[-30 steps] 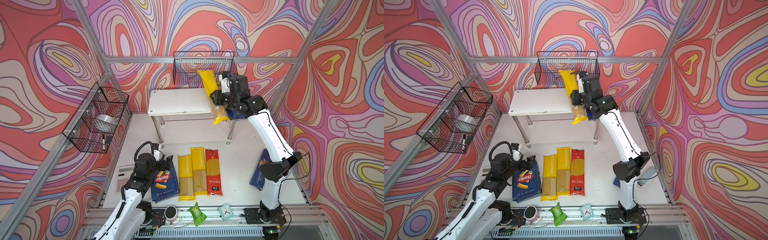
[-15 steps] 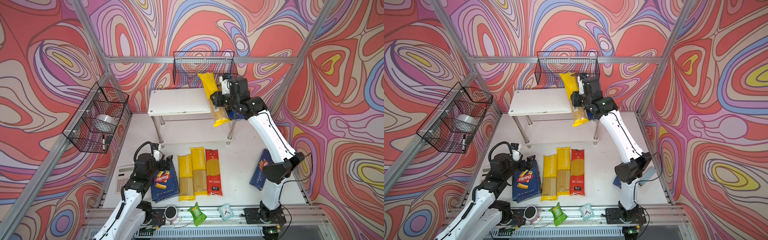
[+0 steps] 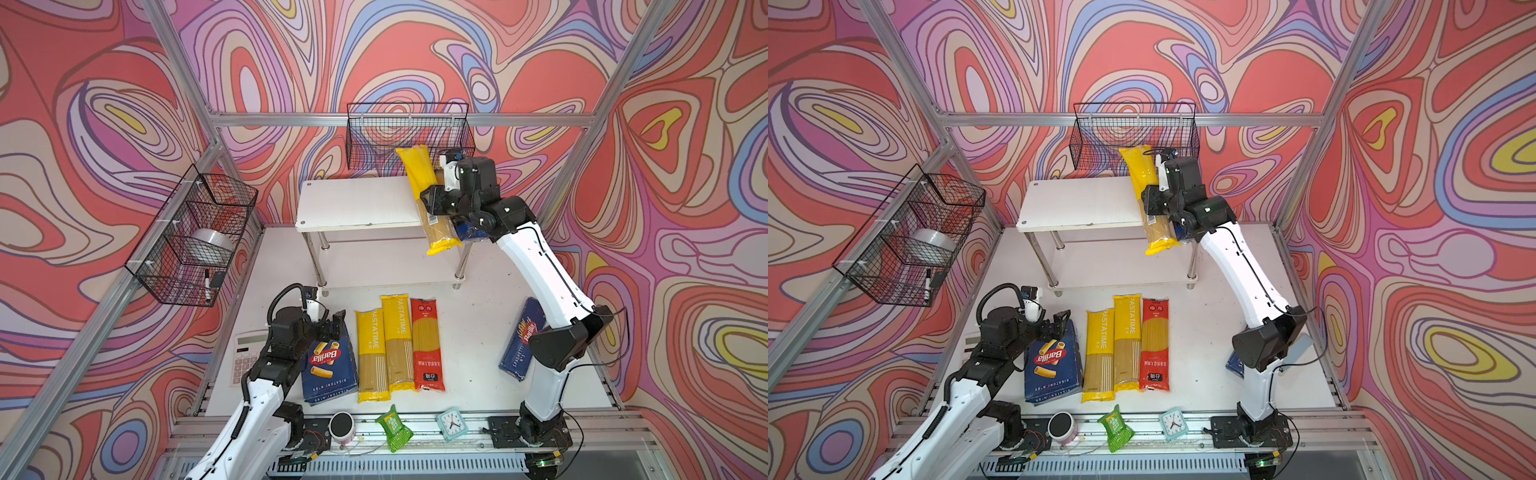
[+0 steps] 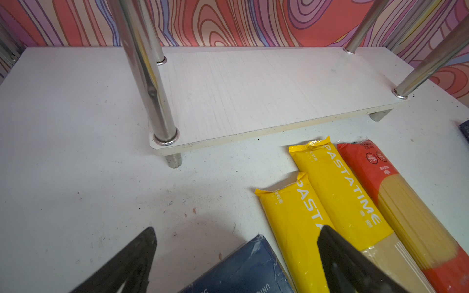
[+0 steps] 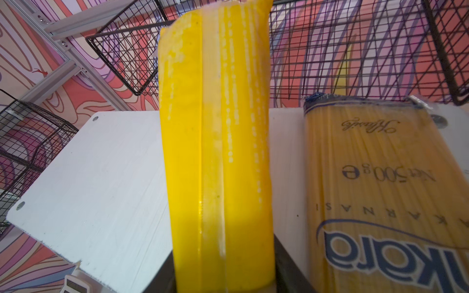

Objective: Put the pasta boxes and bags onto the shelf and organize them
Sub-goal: 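Lower the yellow spaghetti bag upright onto the shelf beside the ankara bag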

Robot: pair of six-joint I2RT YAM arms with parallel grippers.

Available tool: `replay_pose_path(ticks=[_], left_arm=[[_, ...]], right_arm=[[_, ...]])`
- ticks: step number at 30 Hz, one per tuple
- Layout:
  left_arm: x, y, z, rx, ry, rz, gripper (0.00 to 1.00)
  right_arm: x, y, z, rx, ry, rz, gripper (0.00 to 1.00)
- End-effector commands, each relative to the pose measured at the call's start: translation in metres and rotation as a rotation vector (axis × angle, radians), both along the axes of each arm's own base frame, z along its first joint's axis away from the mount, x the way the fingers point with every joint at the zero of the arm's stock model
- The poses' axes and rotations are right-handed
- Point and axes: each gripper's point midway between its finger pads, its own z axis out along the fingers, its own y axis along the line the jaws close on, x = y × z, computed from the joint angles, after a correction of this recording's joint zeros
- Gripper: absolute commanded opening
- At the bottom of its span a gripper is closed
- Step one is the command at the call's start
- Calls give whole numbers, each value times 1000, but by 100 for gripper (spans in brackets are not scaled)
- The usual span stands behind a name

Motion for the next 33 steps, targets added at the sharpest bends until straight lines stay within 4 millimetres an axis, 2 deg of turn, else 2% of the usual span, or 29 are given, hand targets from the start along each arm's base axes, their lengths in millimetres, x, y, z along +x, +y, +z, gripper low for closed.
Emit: replay_pose_path(ticks=[1,7,14,18,22,30,33], left_arm=[[-1,-3,0,7,-11,-20,100],[0,-3,0,6,-10,-20,100],[-1,-3,0,6,-13,-18,100],[-1,-3,0,5,-12,-20,100],[0,-3,0,7,-8,-23,100],[1,-3,-1,7,-6,-19,100],[1,-4,-1,7,-2,-24,100]], right_arm=[[-1,-12,-10,-23,35,-38,47],[7,-14,-12,-52,25,-53,45],[21,-7,8,-34,-30,-53,41],[25,-10,21,-40,-73,-73,41],[27,-14,16,-69,-66,-86,42],[10,-17,-8,-96,5,-56,13],[4,-20,-8,-98,22,-59,9]])
